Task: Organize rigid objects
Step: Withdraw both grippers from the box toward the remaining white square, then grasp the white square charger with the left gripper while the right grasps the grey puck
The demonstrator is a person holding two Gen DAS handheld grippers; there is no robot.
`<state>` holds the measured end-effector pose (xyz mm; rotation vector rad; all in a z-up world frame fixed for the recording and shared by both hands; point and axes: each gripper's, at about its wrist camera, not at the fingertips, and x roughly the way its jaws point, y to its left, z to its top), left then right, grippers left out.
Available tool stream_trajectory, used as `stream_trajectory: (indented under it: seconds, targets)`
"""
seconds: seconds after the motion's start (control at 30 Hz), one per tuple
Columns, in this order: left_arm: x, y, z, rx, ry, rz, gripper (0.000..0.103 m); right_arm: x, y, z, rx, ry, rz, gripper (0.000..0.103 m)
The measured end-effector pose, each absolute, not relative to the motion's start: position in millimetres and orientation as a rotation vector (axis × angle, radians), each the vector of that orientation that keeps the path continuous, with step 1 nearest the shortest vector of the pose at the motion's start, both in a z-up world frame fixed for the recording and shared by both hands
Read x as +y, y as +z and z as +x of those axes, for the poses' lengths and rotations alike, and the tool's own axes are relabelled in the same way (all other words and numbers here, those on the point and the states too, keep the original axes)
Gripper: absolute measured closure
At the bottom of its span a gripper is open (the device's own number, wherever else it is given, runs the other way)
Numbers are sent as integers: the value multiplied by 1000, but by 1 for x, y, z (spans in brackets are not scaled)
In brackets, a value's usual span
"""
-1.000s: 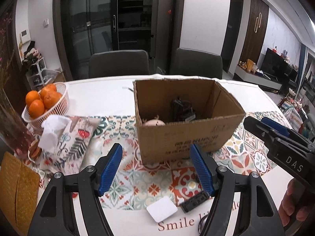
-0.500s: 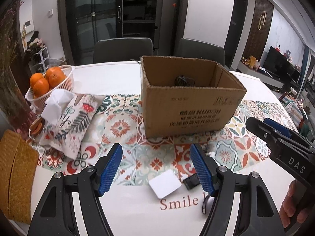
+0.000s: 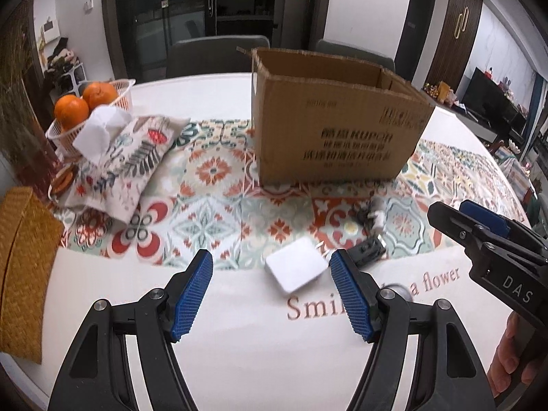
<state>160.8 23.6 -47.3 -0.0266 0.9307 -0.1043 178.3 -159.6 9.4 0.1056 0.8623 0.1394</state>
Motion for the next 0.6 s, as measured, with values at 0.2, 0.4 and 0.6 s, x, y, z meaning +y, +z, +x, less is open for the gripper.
stream_trajectory:
  seconds: [0.2,0.4,0.6]
  targets:
    - [27,-67,154,974,-100,-21,32,-152,-11,174,925,166,95,37]
    - [29,-83,150,1010,-109,-11,32,-146,-33,173,994,198,88,33]
    - [29,-99,144,1047,-121,-7,32,-142,-49,168,1049,209,74,30]
